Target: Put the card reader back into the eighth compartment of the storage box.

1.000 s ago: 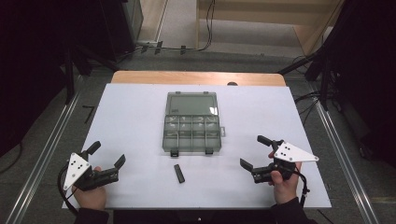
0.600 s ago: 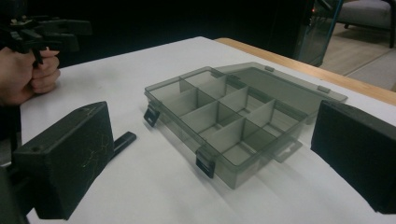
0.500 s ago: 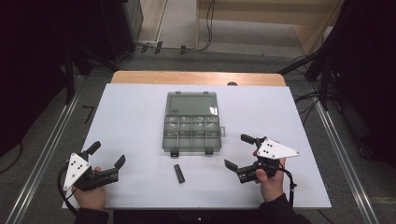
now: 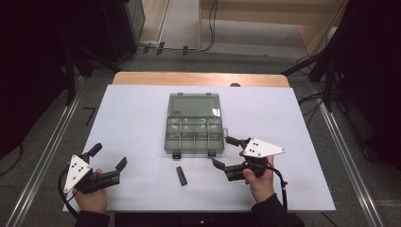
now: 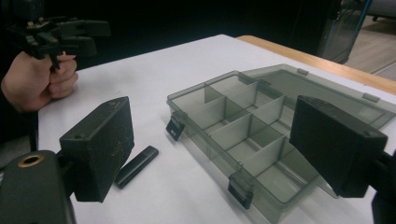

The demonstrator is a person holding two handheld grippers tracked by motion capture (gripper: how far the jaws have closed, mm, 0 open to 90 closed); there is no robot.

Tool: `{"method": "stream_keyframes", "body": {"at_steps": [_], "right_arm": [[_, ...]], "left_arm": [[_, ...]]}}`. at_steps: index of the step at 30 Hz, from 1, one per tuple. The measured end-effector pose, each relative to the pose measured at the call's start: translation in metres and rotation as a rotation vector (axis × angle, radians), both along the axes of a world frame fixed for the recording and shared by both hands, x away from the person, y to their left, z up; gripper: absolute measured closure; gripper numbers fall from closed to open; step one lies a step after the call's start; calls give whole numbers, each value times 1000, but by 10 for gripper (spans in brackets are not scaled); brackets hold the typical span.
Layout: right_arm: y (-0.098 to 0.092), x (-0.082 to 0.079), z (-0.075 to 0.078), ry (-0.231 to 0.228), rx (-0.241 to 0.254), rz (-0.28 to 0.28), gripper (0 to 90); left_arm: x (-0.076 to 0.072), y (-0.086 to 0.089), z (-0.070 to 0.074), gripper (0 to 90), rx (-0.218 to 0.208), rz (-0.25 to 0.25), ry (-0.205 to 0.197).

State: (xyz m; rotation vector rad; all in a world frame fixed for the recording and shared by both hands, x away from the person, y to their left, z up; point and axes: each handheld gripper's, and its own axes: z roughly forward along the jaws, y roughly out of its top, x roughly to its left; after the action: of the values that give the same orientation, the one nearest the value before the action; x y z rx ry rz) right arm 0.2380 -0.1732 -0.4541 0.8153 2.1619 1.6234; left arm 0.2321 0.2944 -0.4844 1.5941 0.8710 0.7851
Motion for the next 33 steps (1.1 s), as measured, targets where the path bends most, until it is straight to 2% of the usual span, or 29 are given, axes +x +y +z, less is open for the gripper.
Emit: {"method": "stream_keyframes", "body": {"at_steps": [2, 4, 6, 12, 15, 16, 17, 18, 19, 20, 22, 25, 29, 33], "right_arm": [[2, 0, 0, 0, -3, 5, 137], [6, 1, 0, 10, -4, 13, 211], [11, 2, 0, 22, -7, 39, 230], [21, 3, -1, 44, -9, 63, 313], [27, 3, -3, 56, -19, 76, 361], [32, 3, -3, 65, -31, 87, 410], [32, 3, -3, 65, -31, 87, 410], [36, 4, -4, 74, -46, 103, 465], [36, 4, -4, 74, -46, 103, 465], [39, 4, -5, 83, -49, 115, 495], [42, 6, -6, 111, -39, 175, 542], [49, 6, -8, 120, -59, 188, 631], [60, 4, -13, 143, -69, 251, 761], [69, 4, -17, 154, -91, 266, 782]], "left_arm": [[0, 0, 0, 22, 0, -1, 0], [0, 0, 0, 23, 0, -1, 0], [0, 0, 0, 23, -1, -1, 0], [0, 0, 0, 22, 0, -2, 0], [0, 0, 0, 22, 0, -1, 0], [0, 0, 0, 22, 0, -1, 0], [0, 0, 0, 22, 0, -2, 0], [0, 0, 0, 23, 0, -2, 0], [0, 0, 0, 23, 0, -3, 0], [0, 0, 0, 22, 0, -3, 0], [0, 0, 0, 23, 0, -3, 1], [0, 0, 0, 22, -1, -3, -2], [0, 0, 0, 22, 1, -3, -1], [0, 0, 0, 23, 0, -3, -1]]}}
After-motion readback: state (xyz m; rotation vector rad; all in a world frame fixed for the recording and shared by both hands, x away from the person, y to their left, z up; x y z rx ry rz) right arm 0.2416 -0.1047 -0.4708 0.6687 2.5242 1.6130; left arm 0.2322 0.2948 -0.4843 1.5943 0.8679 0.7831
